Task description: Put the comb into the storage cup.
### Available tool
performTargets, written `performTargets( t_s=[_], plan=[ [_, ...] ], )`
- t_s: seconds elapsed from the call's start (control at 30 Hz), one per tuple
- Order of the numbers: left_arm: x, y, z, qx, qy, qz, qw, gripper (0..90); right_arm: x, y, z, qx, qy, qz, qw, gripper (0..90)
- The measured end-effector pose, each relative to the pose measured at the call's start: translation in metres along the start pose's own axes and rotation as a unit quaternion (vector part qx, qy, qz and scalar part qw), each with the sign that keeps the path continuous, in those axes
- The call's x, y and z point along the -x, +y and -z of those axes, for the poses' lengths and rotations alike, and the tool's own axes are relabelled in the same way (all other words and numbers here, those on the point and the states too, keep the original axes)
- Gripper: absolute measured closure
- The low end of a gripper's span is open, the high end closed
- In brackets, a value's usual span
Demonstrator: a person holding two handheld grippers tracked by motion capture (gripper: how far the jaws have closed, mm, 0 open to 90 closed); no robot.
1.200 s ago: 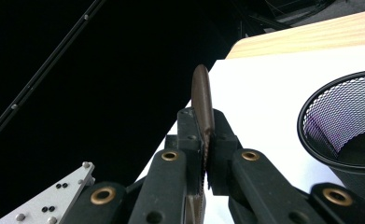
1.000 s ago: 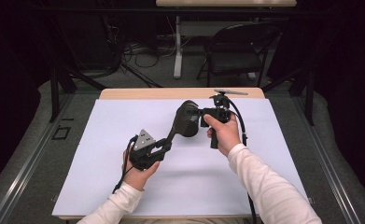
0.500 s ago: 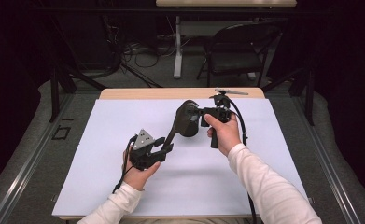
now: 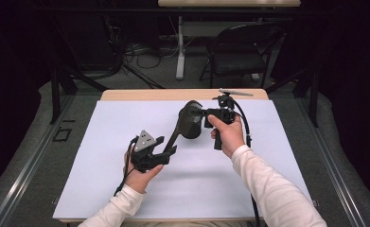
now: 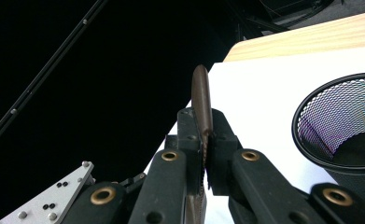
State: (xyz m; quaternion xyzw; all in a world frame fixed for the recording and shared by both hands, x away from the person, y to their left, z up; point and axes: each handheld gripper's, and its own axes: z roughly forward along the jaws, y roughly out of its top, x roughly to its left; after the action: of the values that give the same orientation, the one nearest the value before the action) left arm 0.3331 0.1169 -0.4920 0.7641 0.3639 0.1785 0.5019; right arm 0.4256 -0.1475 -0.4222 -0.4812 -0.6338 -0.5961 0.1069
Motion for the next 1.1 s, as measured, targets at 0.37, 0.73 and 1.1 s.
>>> performTargets(
  t_s=[0.37,0.73,1.1],
  plan=[
    [-0.001,0.002,0.003,0.010,0.006,-0.001,0.9999,33.9,0.000,0.001,0.002,0.007,-0.002,-0.002,1.0000,86.7],
    [-0.005,0.004,0.008,0.017,0.012,0.007,0.9998,33.4,0.003,0.004,0.005,0.016,-0.010,-0.002,0.9998,86.7],
    [-0.012,0.009,0.015,0.042,0.026,-0.002,0.9988,33.4,0.006,0.006,0.009,0.022,-0.016,-0.003,0.9996,86.7]
  ],
)
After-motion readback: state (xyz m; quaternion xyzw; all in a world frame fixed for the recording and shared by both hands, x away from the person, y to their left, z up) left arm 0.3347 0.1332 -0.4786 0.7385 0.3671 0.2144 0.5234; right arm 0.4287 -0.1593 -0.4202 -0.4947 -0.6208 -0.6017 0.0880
